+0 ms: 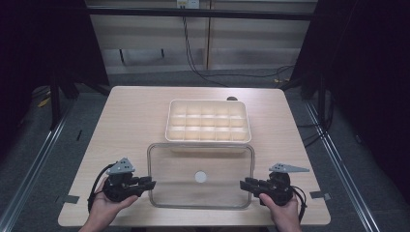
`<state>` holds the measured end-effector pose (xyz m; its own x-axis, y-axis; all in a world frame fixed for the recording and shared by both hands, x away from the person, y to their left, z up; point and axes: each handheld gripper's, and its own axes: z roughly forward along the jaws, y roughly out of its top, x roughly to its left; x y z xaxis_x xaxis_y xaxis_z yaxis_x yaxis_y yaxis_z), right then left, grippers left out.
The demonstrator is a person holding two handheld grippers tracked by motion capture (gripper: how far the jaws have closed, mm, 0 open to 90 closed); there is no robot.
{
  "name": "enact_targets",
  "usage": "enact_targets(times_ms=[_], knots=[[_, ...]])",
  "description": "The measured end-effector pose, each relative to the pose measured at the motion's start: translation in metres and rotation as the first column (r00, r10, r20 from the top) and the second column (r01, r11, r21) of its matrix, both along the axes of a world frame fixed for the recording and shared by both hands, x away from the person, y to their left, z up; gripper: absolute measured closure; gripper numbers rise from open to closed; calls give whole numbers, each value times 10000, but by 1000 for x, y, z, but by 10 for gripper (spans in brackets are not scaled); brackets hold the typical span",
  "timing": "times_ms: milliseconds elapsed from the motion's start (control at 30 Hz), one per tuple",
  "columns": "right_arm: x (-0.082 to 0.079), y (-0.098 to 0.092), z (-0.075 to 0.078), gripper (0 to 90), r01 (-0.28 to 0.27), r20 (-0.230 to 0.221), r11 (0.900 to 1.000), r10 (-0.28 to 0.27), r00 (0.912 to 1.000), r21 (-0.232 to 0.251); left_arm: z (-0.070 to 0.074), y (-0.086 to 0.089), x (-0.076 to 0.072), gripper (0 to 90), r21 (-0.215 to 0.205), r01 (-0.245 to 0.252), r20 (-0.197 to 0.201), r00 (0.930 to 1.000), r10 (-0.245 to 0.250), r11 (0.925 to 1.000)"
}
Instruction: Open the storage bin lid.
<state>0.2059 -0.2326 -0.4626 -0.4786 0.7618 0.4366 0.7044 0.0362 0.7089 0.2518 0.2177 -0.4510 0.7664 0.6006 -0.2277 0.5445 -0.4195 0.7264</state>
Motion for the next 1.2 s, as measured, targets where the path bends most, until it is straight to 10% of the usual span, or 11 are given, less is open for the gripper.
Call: enact_targets(times_ms=[1200], knots=[[26,6,-17,523,-38,-963,9949,-59,9953,-1009,-14,-15,24,621,434,148,-1028,9946,-102,9989]])
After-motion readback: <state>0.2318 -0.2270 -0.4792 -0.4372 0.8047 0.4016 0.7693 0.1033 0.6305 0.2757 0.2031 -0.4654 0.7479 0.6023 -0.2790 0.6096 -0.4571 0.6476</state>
